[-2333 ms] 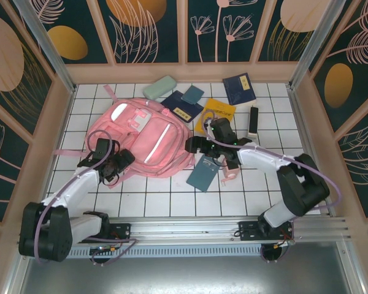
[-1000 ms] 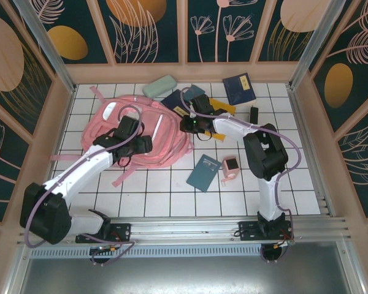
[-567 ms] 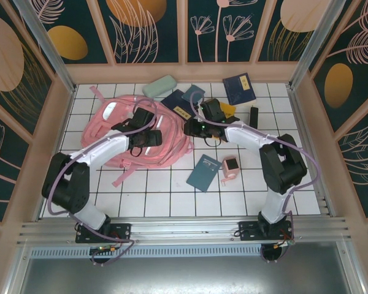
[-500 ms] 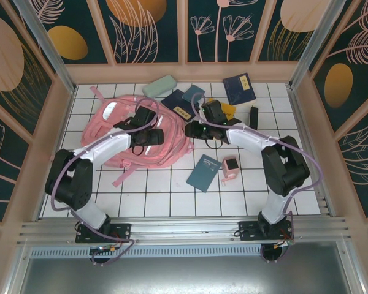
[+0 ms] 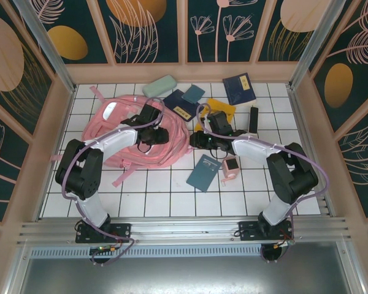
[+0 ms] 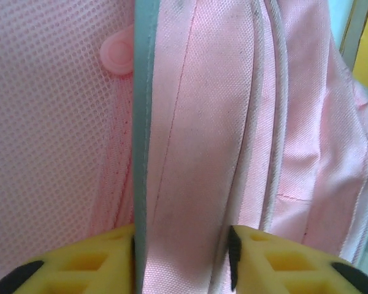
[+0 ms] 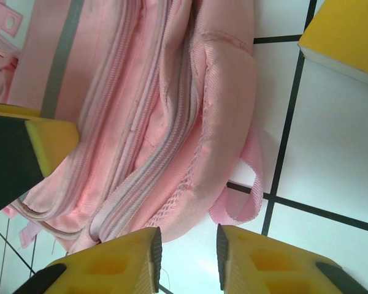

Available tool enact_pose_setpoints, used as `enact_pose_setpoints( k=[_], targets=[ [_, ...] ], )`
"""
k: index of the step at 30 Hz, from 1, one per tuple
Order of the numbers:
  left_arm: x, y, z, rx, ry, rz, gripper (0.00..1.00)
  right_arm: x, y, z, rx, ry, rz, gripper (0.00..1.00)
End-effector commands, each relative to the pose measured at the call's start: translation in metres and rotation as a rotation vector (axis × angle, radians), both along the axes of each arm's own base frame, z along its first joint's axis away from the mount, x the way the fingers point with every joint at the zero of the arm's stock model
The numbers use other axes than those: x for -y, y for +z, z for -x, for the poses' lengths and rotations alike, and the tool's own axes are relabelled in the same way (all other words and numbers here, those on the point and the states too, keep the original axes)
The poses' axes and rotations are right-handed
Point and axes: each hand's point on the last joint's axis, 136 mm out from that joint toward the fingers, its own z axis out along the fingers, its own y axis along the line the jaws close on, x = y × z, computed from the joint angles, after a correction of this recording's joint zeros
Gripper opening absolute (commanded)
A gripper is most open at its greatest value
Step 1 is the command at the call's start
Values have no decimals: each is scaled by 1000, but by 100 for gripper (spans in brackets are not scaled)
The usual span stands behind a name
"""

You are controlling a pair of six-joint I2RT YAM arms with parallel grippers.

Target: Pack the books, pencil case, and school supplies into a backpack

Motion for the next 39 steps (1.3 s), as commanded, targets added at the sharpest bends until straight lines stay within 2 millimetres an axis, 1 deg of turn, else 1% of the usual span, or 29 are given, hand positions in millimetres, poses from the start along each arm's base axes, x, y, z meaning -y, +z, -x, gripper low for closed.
enact_pose_setpoints(
  k=[1,3,5,8,10,12,13,15,16,17,19,21,23,24,25,26,27,28,29,31,32,34,36,37,39],
  targets=[
    [10,5,-3,15,-28,34,24,-5,21,1,37,-3,-67,31],
    [6,5,-4,18,-22,15,12,-8,27,4,45,3,-78,31],
    [4,6,-4,22,-19,6,6,-9,29,5,52,7,-68,31],
    [-3,11,-5,42,-7,-18,1,-11,31,6,53,10,-58,31],
    [-6,15,-5,50,-2,-23,0,-14,32,7,58,22,-59,31],
    [-6,21,-3,58,-19,-24,0,-12,29,6,62,7,-27,32],
    [-6,23,-1,61,-27,-24,0,-10,29,4,63,-5,-17,32],
    [-10,37,5,90,-30,-16,0,-3,29,-5,61,-40,1,33],
    [-13,38,10,94,-30,-17,0,1,30,-10,59,-57,5,34],
    [-16,39,16,96,-31,-21,0,3,33,-17,65,-69,2,36],
    [-22,35,29,82,-48,-31,0,-1,38,-28,72,-69,2,46],
    [-28,28,45,51,-73,-47,0,-13,40,-44,79,-43,15,57],
    [-31,20,60,26,-94,-58,0,-23,42,-63,90,-30,36,62],
    [-31,20,65,25,-105,-55,0,-30,40,-71,91,-15,39,66],
    [-34,12,75,4,-120,-65,0,-37,38,-80,93,3,40,67],
    [-34,11,81,1,-136,-66,0,-37,35,-96,87,0,39,68],
    [-33,11,85,4,-157,-61,0,-42,30,-104,73,20,25,71],
    [-31,11,90,5,-184,-59,0,-53,29,-111,58,56,-2,73],
    [-30,13,93,9,-203,-64,0,-64,23,-116,36,98,-25,74],
    [-27,15,98,25,-239,-93,0,-84,14,-124,11,166,-47,82],
    [-25,15,100,32,-263,-118,0,-94,6,-128,-1,196,-47,83],
    [-21,14,106,38,-305,-150,0,-110,-4,-133,-13,247,-51,84],
    [-16,12,113,36,-345,-157,0,-121,-15,-138,-28,281,-69,84],
    [-13,12,116,38,-365,-160,0,-136,-19,-129,-38,322,-89,84],
    [-10,13,121,47,-393,-167,0,-150,-25,-124,-51,364,-116,84]
  ],
)
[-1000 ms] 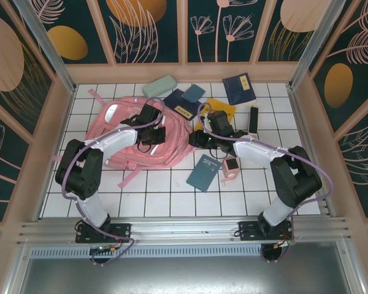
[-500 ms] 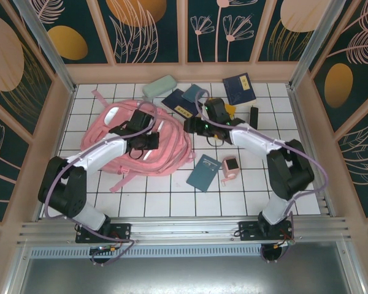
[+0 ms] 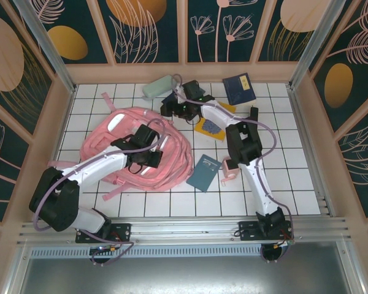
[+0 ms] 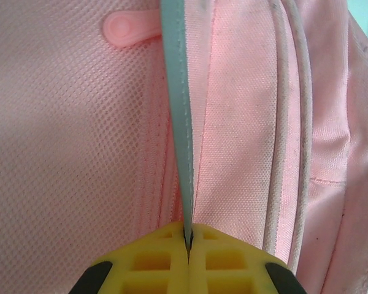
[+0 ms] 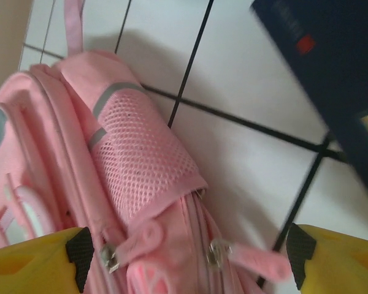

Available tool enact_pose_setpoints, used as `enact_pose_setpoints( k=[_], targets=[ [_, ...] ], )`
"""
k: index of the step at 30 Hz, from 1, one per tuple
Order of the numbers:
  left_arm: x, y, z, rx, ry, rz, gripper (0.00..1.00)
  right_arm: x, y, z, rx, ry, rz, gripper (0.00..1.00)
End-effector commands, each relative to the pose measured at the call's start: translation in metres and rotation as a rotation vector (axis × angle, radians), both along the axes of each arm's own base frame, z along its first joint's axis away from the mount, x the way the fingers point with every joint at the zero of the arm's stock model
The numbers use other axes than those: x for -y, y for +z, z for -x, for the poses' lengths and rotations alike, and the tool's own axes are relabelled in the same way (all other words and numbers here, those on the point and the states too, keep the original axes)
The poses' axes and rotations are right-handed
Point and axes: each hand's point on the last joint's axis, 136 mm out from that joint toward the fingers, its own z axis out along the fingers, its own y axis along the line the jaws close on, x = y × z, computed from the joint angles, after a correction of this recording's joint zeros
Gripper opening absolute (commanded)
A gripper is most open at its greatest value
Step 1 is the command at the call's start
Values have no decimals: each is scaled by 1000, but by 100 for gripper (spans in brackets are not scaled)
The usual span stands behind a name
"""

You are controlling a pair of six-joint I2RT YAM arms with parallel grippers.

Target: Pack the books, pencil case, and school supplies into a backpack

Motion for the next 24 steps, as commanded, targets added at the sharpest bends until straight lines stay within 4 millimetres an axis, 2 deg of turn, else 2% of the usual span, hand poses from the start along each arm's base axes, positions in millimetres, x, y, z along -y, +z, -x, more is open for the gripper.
enact_pose_setpoints(
  k=[1,4,6,11,14,15,19,20,22,24],
  targets=[
    [2,5,14,11,-84,-27,0,-33,-1,31,-54,150,-47,84],
    [2,7,16,27,-100,-35,0,-41,-16,31,-85,162,-59,81],
    [0,9,15,37,-97,-41,0,-46,-25,33,-108,173,-61,73],
    [-14,9,3,75,1,-100,1,-43,-38,35,-119,155,-36,27],
    [-12,8,3,47,52,-85,35,-35,-34,30,-111,132,-49,6],
    [-11,8,2,42,66,-77,40,-32,-31,26,-106,119,-54,2],
    [-11,33,-6,79,159,6,63,-18,-18,9,-83,34,-73,0],
    [-14,41,-11,89,195,32,67,2,-14,-9,-71,-29,-67,0],
    [-22,56,-19,98,263,85,70,25,-9,-25,-59,-130,-56,0],
    [-40,62,-26,94,367,108,71,53,-5,-37,-61,-263,-65,0]
  ],
)
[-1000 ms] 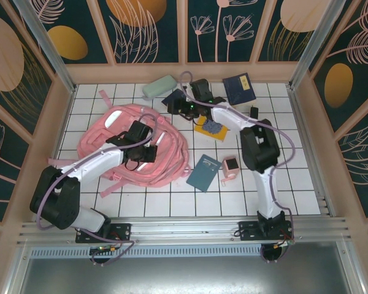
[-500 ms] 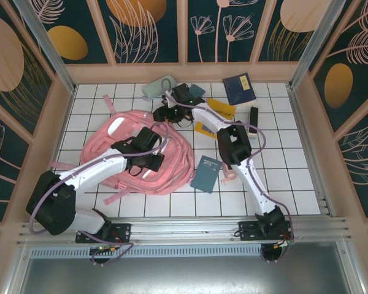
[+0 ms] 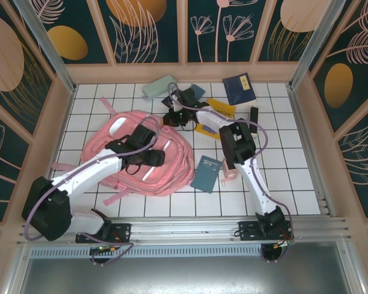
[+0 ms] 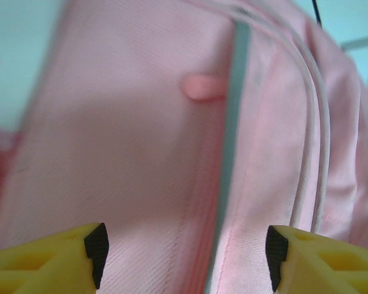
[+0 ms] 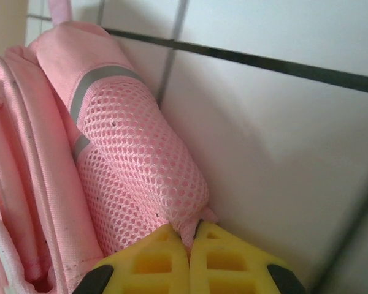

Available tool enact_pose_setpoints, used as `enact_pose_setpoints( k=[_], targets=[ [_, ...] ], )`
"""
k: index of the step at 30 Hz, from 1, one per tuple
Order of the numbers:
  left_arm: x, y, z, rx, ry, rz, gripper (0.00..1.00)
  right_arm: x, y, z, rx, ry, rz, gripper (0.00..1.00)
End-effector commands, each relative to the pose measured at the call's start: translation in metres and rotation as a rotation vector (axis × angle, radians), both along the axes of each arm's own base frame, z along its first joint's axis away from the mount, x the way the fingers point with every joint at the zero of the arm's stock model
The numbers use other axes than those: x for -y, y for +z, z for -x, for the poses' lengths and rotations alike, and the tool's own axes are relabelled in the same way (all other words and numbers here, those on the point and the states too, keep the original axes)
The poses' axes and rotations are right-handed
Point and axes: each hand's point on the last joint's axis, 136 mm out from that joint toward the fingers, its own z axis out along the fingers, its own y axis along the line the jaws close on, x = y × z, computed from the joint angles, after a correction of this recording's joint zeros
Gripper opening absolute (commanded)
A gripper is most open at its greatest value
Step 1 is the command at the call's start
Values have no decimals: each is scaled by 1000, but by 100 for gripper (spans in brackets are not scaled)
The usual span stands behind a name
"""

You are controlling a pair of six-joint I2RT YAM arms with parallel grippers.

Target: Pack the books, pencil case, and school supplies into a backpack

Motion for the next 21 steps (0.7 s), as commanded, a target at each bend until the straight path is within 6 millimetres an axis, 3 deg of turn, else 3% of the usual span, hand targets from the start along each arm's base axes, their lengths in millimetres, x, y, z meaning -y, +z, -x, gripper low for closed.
enact_pose_setpoints(
  k=[1,3,6,10,15,21],
  targets=[
    [-27,27,-17,26,214,81,71,70,33,-49,48,-315,-10,0],
    [-49,28,-21,22,350,107,71,93,39,-47,54,-407,-39,0],
    [-88,22,-18,16,566,226,68,110,41,-37,85,-465,-12,0],
    [-132,-4,-6,-14,776,294,63,127,35,-22,82,-528,12,0],
    [-147,-33,-16,-62,902,321,52,131,38,-3,87,-542,1,0],
    [-153,-73,-58,-135,979,397,45,128,39,22,97,-508,50,0]
  ],
)
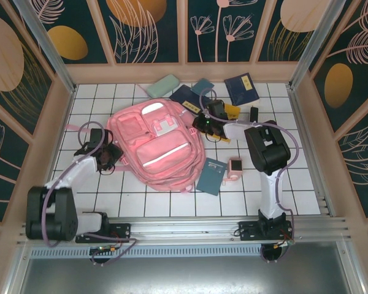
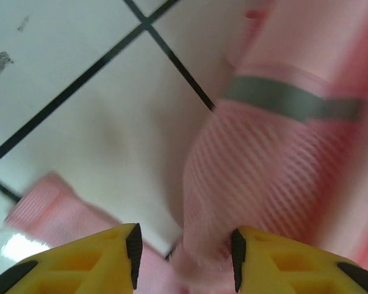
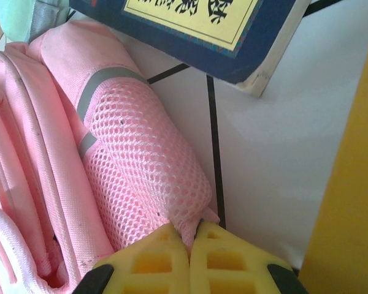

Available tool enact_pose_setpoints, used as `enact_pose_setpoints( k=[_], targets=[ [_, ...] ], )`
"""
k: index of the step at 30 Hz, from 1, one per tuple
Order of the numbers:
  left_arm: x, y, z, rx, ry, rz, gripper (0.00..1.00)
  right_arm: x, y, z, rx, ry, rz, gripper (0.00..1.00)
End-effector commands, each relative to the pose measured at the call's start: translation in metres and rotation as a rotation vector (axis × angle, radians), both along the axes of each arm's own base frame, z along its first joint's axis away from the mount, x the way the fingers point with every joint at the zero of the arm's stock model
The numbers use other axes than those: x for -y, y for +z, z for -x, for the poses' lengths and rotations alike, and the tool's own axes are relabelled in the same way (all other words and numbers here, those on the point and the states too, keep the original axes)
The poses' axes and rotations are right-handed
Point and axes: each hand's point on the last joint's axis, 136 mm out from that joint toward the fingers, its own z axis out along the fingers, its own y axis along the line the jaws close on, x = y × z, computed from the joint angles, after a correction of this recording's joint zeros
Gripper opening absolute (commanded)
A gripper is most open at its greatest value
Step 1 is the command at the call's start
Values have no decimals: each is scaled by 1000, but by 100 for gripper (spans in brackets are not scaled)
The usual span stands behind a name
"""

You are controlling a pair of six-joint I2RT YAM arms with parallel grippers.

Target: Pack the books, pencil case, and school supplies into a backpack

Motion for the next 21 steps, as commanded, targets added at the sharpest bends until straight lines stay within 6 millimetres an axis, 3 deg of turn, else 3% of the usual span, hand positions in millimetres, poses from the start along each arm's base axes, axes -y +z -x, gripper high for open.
enact_pose_setpoints(
  k=[1,8,12,14,18,21],
  targets=[
    [9,-1,-43,64,15,74,45,-4,23,10,49,9,-2,1],
    [10,5,-137,79,-101,-10,54,-29,3,64,15,165,32,23],
    [17,15,-197,121,-202,-32,60,-68,-3,109,0,322,58,36],
    [15,23,-217,136,-233,-69,62,-88,-2,133,-2,405,66,42],
    [1,59,-237,199,-239,-180,69,-106,6,165,10,500,114,55],
    [-14,91,-228,226,-202,-269,72,-90,17,171,25,476,135,67]
  ],
)
